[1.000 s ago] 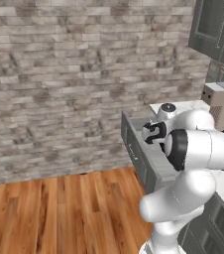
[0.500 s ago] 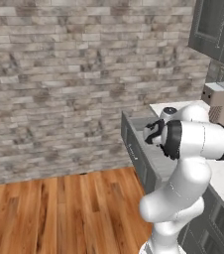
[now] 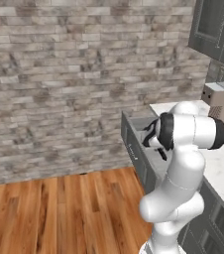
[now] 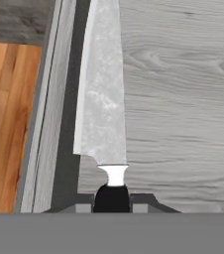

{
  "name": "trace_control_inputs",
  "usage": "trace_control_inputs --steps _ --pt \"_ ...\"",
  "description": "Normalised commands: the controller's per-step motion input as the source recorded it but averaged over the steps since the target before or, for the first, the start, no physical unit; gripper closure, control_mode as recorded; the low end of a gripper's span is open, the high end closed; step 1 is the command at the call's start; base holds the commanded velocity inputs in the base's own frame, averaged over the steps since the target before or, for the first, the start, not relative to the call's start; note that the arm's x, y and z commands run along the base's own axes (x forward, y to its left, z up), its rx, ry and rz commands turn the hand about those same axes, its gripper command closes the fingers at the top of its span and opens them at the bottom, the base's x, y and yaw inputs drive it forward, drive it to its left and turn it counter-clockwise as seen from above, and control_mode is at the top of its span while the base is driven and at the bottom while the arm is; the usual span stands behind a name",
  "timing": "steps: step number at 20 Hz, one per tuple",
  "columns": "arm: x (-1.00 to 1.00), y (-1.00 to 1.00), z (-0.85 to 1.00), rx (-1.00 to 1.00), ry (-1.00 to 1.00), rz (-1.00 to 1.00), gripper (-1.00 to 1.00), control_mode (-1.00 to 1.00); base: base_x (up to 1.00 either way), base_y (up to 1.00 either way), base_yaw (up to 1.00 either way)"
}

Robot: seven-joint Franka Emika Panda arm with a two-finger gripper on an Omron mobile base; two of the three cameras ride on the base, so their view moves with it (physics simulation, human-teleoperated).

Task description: Pick up the metallic utensils from the counter and place them in the open drawer. Make sure not to pick up any wooden utensils.

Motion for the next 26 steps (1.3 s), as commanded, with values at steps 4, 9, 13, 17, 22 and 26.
trace_control_inputs --steps 4,9,13,17,22,26 --pt "0.03 0.09 -0.34 0.05 -0.05 0.03 1.00 -1.00 0.00 0.00 0.00" --pt "0.01 0.22 -0.39 0.04 -0.09 0.05 1.00 -1.00 0.00 0.00 0.00" --pt "0.09 0.31 -0.48 0.02 -0.09 0.04 1.00 -1.00 0.00 0.00 0.00" --pt "0.31 0.42 -0.45 0.00 -0.11 0.04 1.00 -1.00 0.00 0.00 0.00" --pt "0.16 0.84 -0.42 0.00 -0.11 0.03 1.00 -1.00 0.00 0.00 0.00" --pt "0.07 1.00 -0.22 0.00 -0.06 0.02 1.00 -1.00 0.00 0.00 0.00"
